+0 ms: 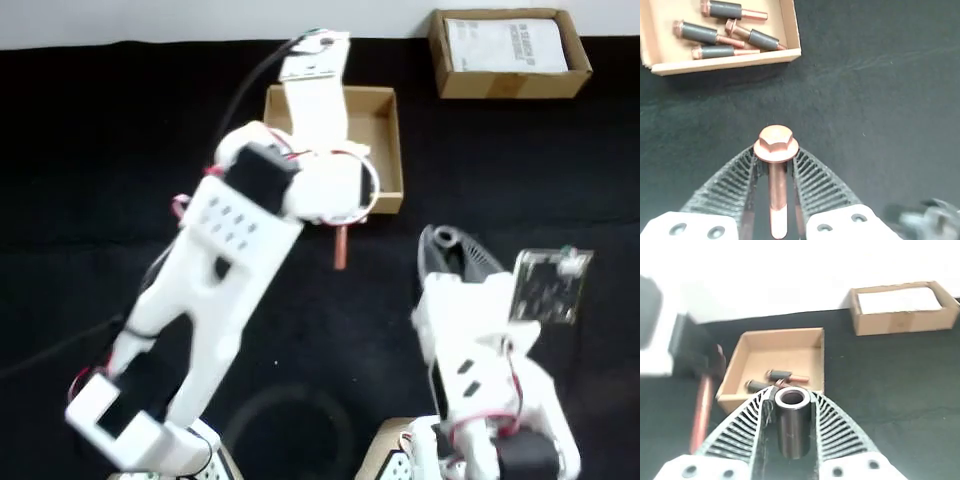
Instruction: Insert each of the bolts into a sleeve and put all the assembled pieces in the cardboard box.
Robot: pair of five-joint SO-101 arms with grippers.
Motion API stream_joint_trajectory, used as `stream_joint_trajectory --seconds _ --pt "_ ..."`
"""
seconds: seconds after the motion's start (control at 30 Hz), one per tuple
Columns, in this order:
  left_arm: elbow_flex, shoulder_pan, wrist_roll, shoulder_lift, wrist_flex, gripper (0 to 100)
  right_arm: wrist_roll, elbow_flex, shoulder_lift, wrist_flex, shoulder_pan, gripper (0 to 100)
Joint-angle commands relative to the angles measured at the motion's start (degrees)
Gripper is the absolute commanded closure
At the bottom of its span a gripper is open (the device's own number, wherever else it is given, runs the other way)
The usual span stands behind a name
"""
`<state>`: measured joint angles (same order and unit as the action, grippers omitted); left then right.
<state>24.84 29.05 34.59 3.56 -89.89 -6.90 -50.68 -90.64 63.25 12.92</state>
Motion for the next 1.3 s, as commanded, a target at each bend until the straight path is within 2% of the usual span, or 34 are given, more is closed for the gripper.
stream_joint_trajectory --seconds 0.0,0.23,0.43,0.6,0.67,0.77,0.87,0.93,1.0,1.1,1.27 --pt "2.68 0.13 -0.18 8.31 -3.34 99 2.37 -0.31 -5.85 5.23 1.36 99.2" --pt "2.68 0.48 -0.62 17.45 -4.13 99 2.55 -13.05 -13.85 5.58 1.63 99.2" --pt "2.59 1.54 -12.84 26.07 -7.03 99 3.69 -16.22 -13.85 0.13 1.71 99.2" --pt "2.24 2.33 -15.47 32.84 -7.12 99 6.77 -17.45 -13.85 -2.77 1.71 99.2" --pt "-0.31 1.63 -15.47 34.86 -5.45 99 6.77 -17.27 -13.85 -3.82 1.71 99.2" --pt "-7.43 -3.03 -15.74 38.02 -3.16 99 6.86 -17.19 -13.85 -4.18 1.71 99.2" --pt "-16.57 -4.62 -22.15 43.56 -3.16 99 6.86 -17.01 -13.85 -4.09 1.71 99.2" --pt "-22.99 -4.70 -23.38 49.01 -2.29 99 6.95 -16.92 -13.85 -3.91 1.71 99.2" --pt "-30.29 -4.35 -22.59 54.46 2.73 99 6.95 -16.92 -13.85 -3.91 1.71 99.2" --pt "-43.65 -4.35 -22.77 61.93 15.12 99 6.95 -17.10 -13.85 -3.91 1.71 99.2" --pt "-65.54 -4.44 -22.42 70.90 46.07 99 6.95 -17.54 -13.85 -3.91 4.53 99.2"
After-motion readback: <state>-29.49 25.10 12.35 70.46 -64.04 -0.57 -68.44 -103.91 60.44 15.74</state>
